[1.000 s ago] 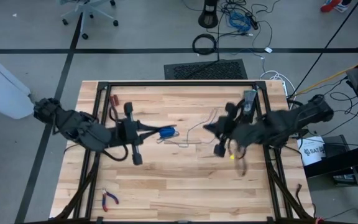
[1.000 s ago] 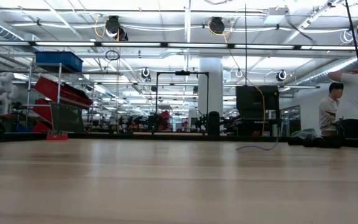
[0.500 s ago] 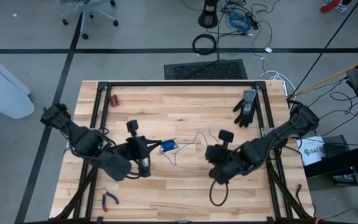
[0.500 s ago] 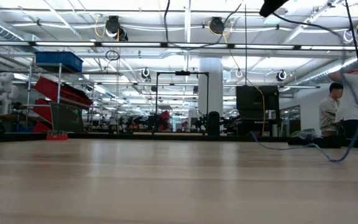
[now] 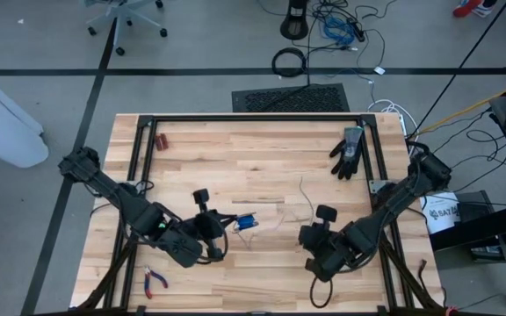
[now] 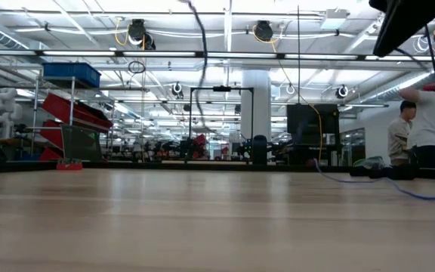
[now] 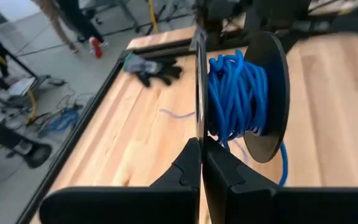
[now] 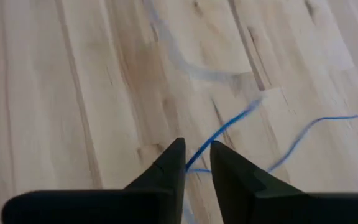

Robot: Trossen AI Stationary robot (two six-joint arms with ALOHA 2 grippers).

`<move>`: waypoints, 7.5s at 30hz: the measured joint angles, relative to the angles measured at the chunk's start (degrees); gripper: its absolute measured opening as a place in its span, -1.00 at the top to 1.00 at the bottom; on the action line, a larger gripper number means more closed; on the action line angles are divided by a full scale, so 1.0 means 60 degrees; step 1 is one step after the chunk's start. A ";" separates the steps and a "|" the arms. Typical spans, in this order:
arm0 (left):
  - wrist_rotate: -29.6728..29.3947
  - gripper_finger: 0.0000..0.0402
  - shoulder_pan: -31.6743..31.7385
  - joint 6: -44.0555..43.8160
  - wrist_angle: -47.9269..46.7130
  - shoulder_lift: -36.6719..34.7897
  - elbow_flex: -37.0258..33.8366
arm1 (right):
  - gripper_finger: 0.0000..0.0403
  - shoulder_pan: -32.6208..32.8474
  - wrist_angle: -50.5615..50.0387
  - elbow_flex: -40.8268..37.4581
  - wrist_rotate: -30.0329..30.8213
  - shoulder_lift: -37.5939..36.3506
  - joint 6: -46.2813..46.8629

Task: Coil cords
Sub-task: Coil the blue wire onto a spool, then coil the green wire onto a spool, then coil the blue wire onto a spool

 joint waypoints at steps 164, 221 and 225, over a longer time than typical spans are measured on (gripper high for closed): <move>0.0795 0.97 -0.0561 0.3088 0.5114 -0.0645 -0.1920 | 0.68 0.0966 0.6230 0.1378 0.5233 0.2707 -0.4462; 0.0795 0.97 -0.0565 0.3088 0.5130 -0.0645 -0.1920 | 0.96 0.0727 0.6154 0.1378 0.5025 0.2696 -0.4128; 0.0897 0.97 -0.0561 0.3088 0.5108 -0.0645 -0.1920 | 0.99 0.0819 0.6148 0.1378 0.5041 0.2605 -0.4064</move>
